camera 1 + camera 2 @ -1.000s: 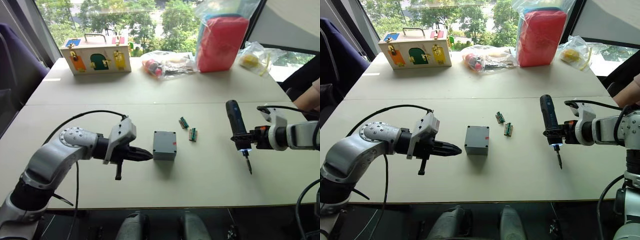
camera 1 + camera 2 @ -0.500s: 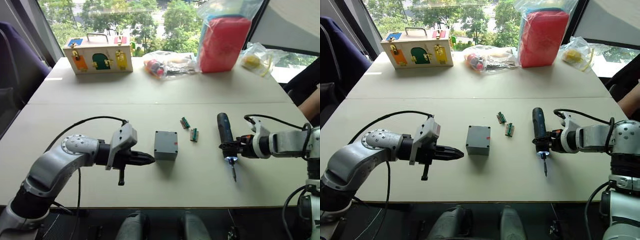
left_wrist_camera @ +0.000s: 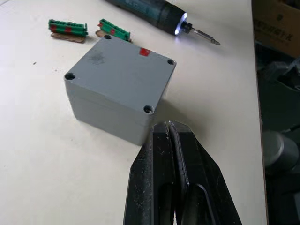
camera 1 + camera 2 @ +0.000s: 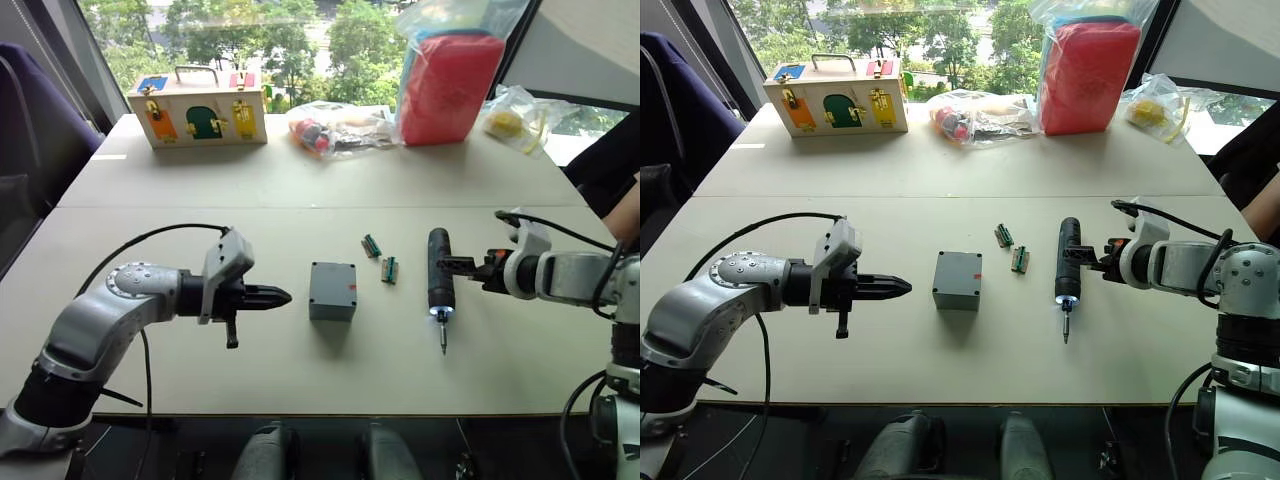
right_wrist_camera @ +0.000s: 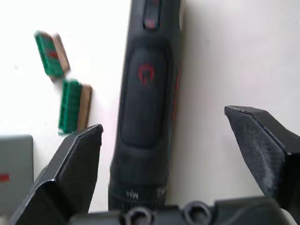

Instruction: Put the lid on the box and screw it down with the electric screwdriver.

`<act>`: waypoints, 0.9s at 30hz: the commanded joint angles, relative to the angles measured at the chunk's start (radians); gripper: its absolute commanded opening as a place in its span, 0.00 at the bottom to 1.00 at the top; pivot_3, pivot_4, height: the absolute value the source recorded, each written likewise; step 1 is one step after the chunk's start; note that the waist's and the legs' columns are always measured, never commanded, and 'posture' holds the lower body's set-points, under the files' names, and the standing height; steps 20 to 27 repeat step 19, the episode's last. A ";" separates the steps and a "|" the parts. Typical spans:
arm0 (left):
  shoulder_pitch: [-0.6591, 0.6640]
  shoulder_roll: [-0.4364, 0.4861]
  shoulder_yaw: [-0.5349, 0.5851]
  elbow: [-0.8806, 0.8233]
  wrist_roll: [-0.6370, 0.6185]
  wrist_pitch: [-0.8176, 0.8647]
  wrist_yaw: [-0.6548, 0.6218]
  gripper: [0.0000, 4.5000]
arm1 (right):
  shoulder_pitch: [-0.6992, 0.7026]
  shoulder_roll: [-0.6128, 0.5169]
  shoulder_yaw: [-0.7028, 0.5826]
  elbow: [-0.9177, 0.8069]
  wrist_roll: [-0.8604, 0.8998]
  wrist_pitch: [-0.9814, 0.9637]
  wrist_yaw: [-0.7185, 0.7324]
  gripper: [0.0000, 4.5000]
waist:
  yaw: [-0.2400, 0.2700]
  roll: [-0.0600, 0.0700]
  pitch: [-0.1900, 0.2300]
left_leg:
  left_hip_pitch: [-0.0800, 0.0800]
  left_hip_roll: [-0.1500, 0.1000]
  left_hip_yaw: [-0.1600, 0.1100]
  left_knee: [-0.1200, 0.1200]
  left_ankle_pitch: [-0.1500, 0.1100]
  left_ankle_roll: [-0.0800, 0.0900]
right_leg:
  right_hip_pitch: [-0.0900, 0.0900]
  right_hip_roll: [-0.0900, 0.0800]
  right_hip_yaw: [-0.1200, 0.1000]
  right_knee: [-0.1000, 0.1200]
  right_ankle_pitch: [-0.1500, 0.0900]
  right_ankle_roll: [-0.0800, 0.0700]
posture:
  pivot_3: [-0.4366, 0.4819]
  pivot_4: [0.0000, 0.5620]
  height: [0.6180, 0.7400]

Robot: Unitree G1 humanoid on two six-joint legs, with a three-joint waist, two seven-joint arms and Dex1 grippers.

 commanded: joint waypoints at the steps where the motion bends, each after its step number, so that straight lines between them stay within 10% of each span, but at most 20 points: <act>1: 0.049 0.018 0.123 0.025 -0.033 -0.001 0.022 0.00 | 0.082 -0.091 0.011 -0.157 -0.162 -0.262 0.330 0.99 | 0.000 0.000 0.000 | 0.000 0.001 0.000 0.000 0.000 0.000 | 0.000 0.002 0.000 -0.001 0.000 0.000 | 0.48 0.27 1.00; 11: 0.323 0.099 0.312 -0.125 -0.200 0.142 0.008 0.00 | 0.596 -0.359 -0.112 -0.245 -0.391 -0.538 1.031 0.99 | 0.003 -0.001 0.000 | 0.004 0.000 -0.001 0.000 -0.001 0.001 | 0.005 -0.005 0.000 -0.002 0.000 0.000 | 0.48 0.27 1.00; 27: 0.436 0.100 0.255 -0.106 -0.146 0.076 0.011 0.00 | 0.737 -0.362 -0.093 -0.229 -0.554 -0.631 1.116 0.99 | 0.002 -0.001 0.000 | 0.007 0.000 -0.001 -0.002 -0.001 -0.001 | 0.007 -0.006 0.000 -0.003 -0.003 -0.005 | 0.48 0.27 1.00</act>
